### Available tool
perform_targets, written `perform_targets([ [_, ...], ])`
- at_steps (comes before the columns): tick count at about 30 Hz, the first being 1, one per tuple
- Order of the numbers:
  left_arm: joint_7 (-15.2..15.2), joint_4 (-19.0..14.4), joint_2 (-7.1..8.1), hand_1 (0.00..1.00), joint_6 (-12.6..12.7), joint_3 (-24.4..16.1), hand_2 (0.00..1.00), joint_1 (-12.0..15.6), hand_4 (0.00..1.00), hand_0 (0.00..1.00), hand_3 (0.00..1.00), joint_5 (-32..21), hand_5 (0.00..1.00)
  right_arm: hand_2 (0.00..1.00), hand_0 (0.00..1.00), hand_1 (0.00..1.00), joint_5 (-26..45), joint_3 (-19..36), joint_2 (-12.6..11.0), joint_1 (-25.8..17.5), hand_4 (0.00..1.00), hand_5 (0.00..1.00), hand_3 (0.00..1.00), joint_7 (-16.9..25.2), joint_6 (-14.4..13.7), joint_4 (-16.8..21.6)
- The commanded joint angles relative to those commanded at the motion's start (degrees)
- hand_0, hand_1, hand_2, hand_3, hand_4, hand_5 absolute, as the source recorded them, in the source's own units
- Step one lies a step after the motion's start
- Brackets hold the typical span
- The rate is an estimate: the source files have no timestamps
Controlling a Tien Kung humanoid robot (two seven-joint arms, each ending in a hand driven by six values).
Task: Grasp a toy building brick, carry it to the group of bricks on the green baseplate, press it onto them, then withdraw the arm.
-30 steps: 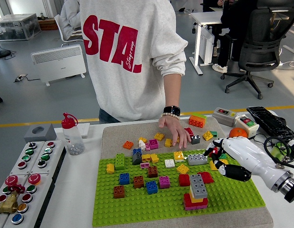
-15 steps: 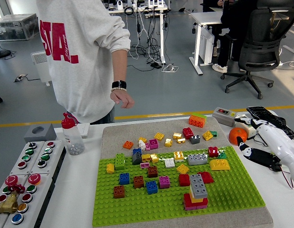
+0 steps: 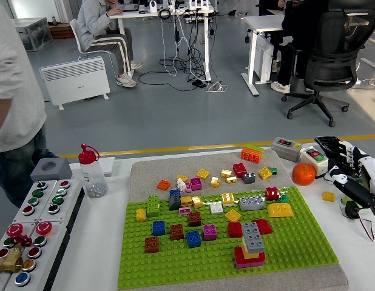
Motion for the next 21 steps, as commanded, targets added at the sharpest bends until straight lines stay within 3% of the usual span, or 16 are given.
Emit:
perform_targets([
  [10,0.0,0.0,-0.12,0.617,-0.1,-0.3,0.581,0.3,0.240,0.671,0.464,0.6,0.998,0.807,0.828,0.800,21.4,12.6,6.4,-5.3,0.446,0.453,0.776,1.1,10.0,-1.1],
  [13,0.0,0.0,-0.09,0.617,-0.1,-0.3,0.581,0.3,0.240,0.671,0.464,0.5,0.998,0.807,0.828,0.800,27.5,15.6,7.7,-6.3,0.446,0.453,0.776,0.7,10.9,-1.5],
  [14,-0.1,0.0,-0.08,0.617,-0.1,-0.3,0.581,0.3,0.240,0.671,0.464,0.5,0.998,0.833,0.868,0.822,29.4,16.2,8.0,-6.5,0.476,0.532,0.837,0.6,11.1,-1.6],
  [19,-0.1,0.0,-0.08,0.617,-0.1,-0.2,0.581,0.1,0.240,0.671,0.464,0.3,0.998,0.833,0.868,0.822,39.9,18.1,9.5,-7.6,0.476,0.532,0.837,-0.5,11.9,-2.0],
  [20,-0.1,0.0,-0.08,0.619,-0.1,-0.2,0.582,0.0,0.240,0.671,0.464,0.3,0.998,0.845,0.895,0.832,42.0,18.4,9.7,-7.7,0.496,0.604,0.844,-0.8,12.0,-2.0],
  [21,-0.1,0.0,-0.08,0.619,-0.1,-0.2,0.582,0.0,0.240,0.671,0.464,0.3,0.998,0.845,0.895,0.832,44.2,18.7,10.0,-7.9,0.496,0.604,0.844,-1.2,12.1,-2.1],
])
